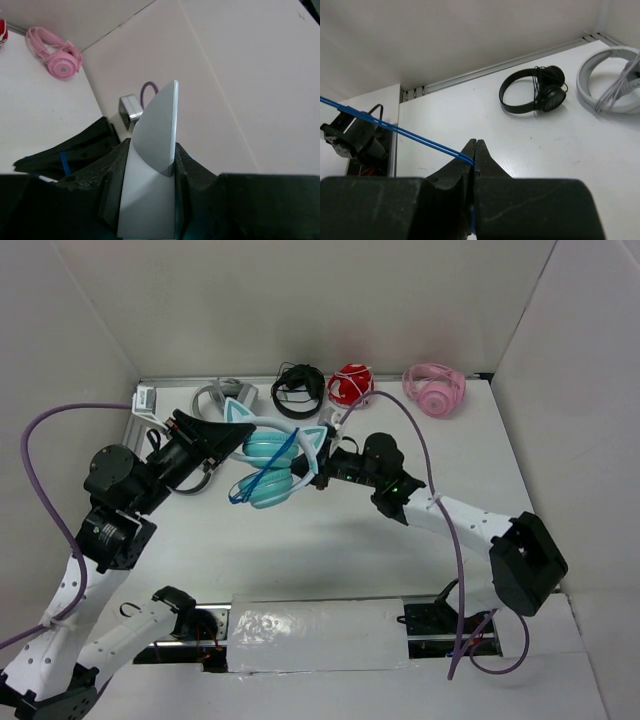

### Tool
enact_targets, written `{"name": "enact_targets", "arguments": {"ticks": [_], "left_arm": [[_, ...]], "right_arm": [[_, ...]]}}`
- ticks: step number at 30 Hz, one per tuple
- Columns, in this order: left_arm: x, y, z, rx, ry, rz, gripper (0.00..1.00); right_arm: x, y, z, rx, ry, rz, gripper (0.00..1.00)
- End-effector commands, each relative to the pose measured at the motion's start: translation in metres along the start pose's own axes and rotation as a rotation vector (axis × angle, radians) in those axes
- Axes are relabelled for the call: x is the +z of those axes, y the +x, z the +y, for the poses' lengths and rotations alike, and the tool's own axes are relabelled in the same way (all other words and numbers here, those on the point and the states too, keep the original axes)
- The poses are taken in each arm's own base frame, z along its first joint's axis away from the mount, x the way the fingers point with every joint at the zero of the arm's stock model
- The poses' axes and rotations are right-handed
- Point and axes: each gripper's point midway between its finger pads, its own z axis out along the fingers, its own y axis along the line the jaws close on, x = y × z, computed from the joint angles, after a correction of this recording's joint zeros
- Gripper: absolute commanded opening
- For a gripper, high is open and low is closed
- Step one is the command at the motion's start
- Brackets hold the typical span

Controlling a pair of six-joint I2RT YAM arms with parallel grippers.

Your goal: Wrap the headphones

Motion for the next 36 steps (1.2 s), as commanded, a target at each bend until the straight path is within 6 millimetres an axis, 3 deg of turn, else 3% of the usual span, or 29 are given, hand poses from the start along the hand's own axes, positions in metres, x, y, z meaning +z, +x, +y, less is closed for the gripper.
{"name": "enact_targets", "arguments": {"ticks": [1, 6, 11, 14, 15, 19, 24, 28, 36], "left_arm": [[-0.003, 0.001, -0.016, 0.031, 0.090, 0.029, 0.00], [0.005, 0.020, -0.001, 0.041, 0.091, 0.153, 0.00], [0.017, 0.027, 0.016, 0.108, 0.092, 0.280, 0.00], [0.022, 0.030, 0.033, 0.127, 0.091, 0.363, 0.00], [0.022, 0.030, 0.040, 0.176, 0.108, 0.379, 0.00], [0.025, 0.026, 0.052, 0.251, 0.104, 0.409, 0.00], [0.019, 0.037, 0.063, 0.292, 0.218, 0.569, 0.00], [0.022, 0.038, 0.083, 0.243, 0.280, 0.672, 0.00], [0.030, 0.046, 0.107, 0.295, 0.336, 0.752, 0.00]], "right_arm": [[-0.019, -0.008, -0.008, -0.012, 0.016, 0.031, 0.01], [-0.033, -0.024, -0.005, -0.082, -0.050, 0.036, 0.02], [-0.041, -0.023, -0.004, -0.142, -0.065, 0.141, 0.02], [-0.048, -0.020, -0.014, -0.123, -0.008, 0.184, 0.05], [-0.053, -0.009, -0.023, -0.069, 0.061, 0.250, 0.06], [-0.062, -0.003, -0.041, 0.000, 0.183, 0.335, 0.06], [-0.074, 0.011, -0.030, 0.011, 0.123, 0.380, 0.06], [-0.077, 0.009, -0.025, -0.004, 0.080, 0.364, 0.06], [-0.086, 0.015, -0.039, 0.039, 0.149, 0.453, 0.07]]}}
